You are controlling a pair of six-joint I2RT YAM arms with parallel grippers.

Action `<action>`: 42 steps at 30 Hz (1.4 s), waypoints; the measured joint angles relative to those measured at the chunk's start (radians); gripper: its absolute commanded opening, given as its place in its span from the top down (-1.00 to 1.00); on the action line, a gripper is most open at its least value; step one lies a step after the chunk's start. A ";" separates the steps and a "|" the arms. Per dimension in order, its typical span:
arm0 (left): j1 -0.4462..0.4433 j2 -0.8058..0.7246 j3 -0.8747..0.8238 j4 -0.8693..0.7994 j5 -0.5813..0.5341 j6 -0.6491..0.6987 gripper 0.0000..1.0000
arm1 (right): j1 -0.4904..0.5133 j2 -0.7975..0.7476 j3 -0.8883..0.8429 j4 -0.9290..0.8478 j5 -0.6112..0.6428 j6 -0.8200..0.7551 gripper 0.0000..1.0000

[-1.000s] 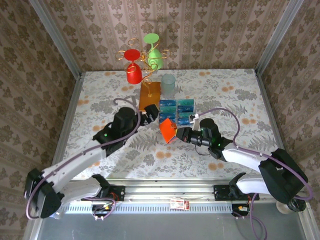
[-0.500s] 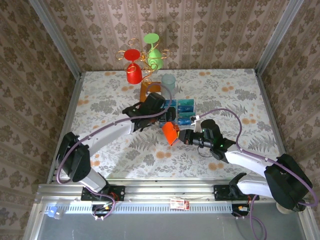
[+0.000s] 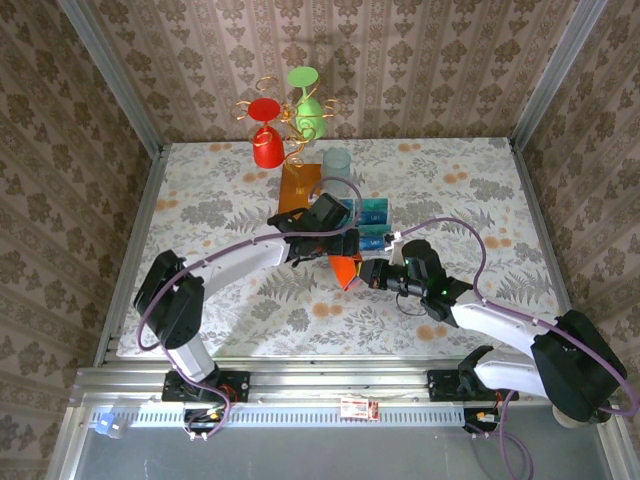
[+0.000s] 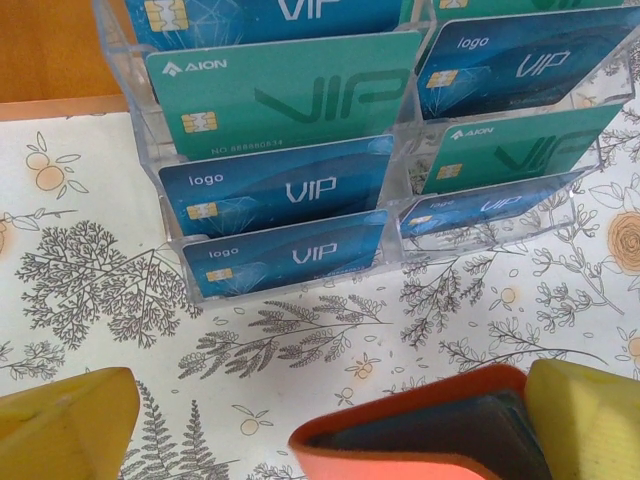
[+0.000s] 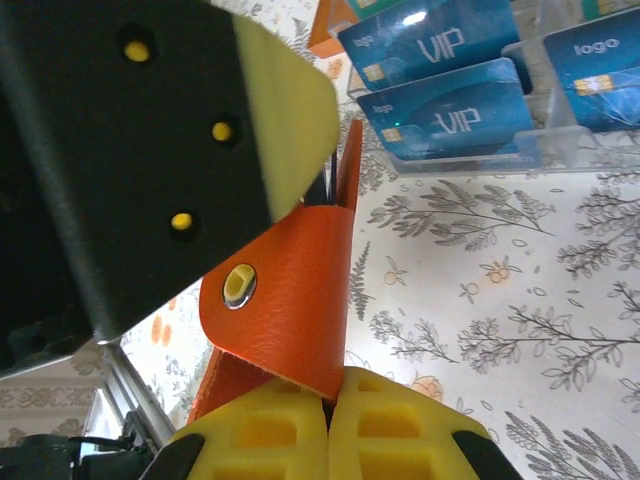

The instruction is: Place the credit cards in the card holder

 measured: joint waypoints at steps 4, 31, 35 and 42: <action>-0.002 -0.034 -0.050 0.007 -0.010 0.000 -1.00 | 0.000 -0.001 -0.008 -0.025 0.027 0.000 1.00; -0.014 -0.132 -0.405 0.158 -0.042 0.020 -1.00 | 0.016 0.047 -0.153 0.089 0.157 0.175 1.00; -0.037 -0.098 -0.398 0.152 -0.067 0.051 -1.00 | 0.068 0.049 -0.180 0.131 0.232 0.236 1.00; -0.087 -0.020 -0.303 0.085 -0.155 0.106 -1.00 | 0.193 0.057 -0.184 0.150 0.396 0.325 1.00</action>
